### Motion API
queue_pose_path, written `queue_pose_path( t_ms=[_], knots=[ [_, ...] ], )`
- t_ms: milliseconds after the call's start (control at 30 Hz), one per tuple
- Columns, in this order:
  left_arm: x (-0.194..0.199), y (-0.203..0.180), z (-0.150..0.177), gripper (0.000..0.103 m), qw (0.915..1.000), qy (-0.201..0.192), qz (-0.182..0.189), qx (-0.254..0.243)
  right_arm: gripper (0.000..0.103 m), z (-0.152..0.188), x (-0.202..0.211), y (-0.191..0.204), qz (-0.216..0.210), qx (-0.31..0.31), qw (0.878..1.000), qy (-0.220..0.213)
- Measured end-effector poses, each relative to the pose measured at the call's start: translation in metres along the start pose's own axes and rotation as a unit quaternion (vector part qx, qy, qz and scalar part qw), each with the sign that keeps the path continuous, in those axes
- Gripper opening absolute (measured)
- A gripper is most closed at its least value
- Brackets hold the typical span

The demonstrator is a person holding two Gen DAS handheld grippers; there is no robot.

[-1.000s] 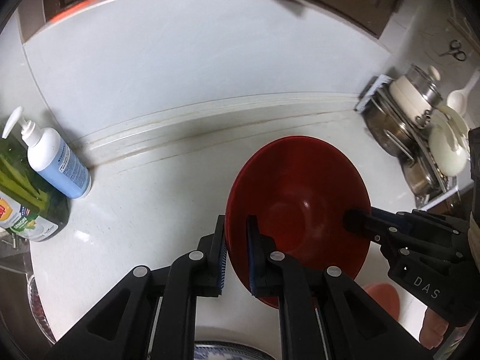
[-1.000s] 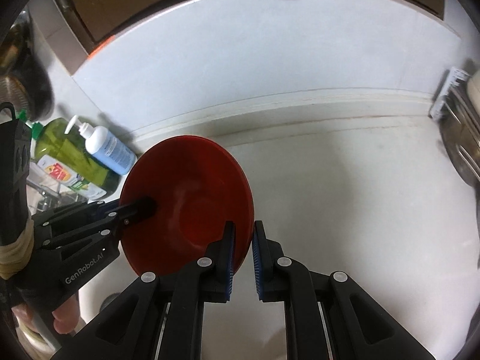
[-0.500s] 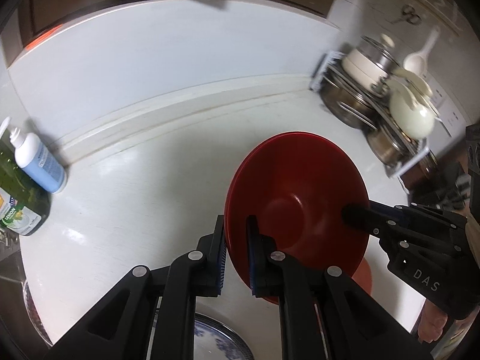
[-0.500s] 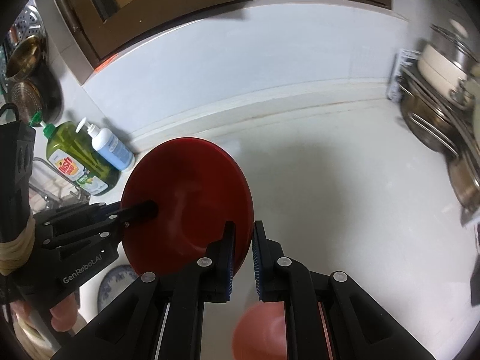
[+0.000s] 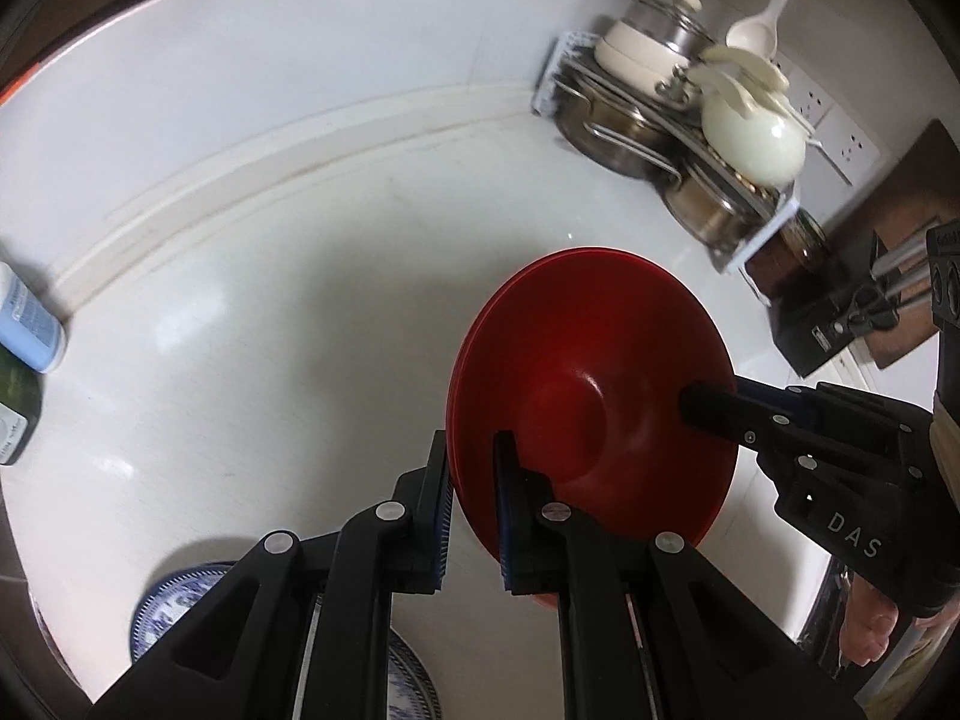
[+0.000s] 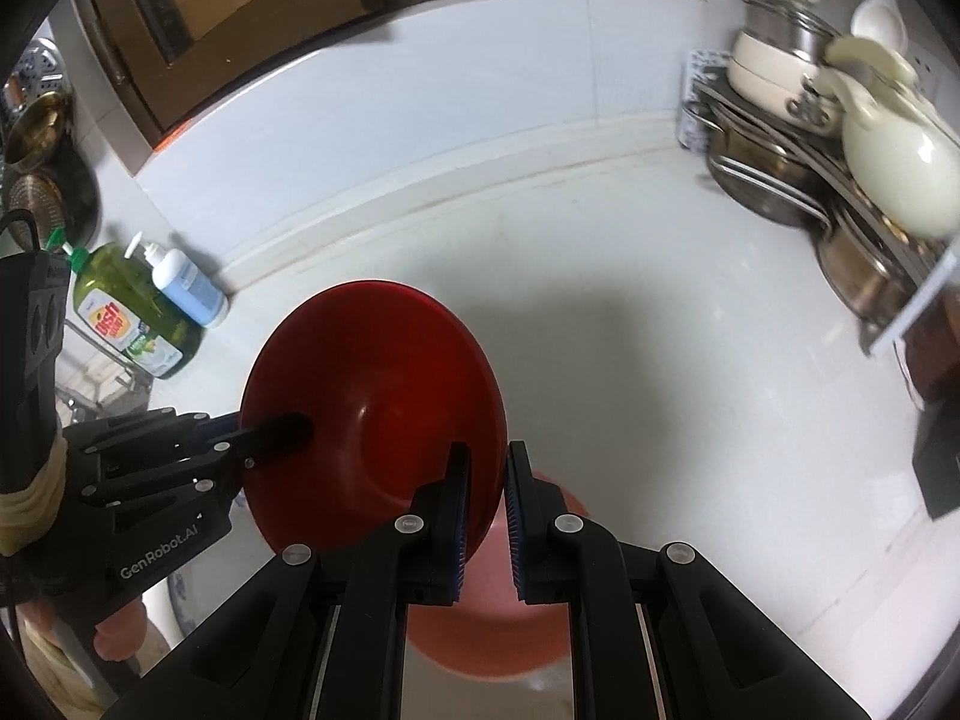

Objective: Organize plates and bowls
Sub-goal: 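Lift the red bowl with both tools and carry it over the pink bowl, then lower the red bowl into the pink bowl and open both tools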

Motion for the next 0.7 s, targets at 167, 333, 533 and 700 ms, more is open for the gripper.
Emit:
queue_pose_path(
  t_ms=[167,333,533,700],
  knots=[
    [-0.010,-0.014,0.010,0.014,0.9997,0.018,0.010,-0.011,0.013,0.014,-0.001,-0.017,0.004,-0.015,1.000,0.013],
    [-0.018,-0.024,0.022,0.014,0.9991,0.034,0.018,-0.017,0.013,0.031,-0.004,-0.031,0.011,-0.027,0.999,0.027],
    [-0.030,-0.031,0.034,0.014,0.9979,0.057,0.023,-0.019,0.013,0.044,-0.009,-0.042,0.016,-0.034,0.998,0.041],
    [-0.041,-0.034,0.043,0.014,0.9968,0.074,0.026,-0.016,0.013,0.053,-0.016,-0.048,0.025,-0.033,0.998,0.050]
  ],
)
Point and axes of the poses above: each gripper's, at about its wrist camera, not at the fingertips, and x roughly against the way its jaws point, y to its left, z to its underside, the point moved 9 cm from there along -x, roughly the way its jaws point, and after that the axes turned 7 degrees about -x, right-handed, at the moved point
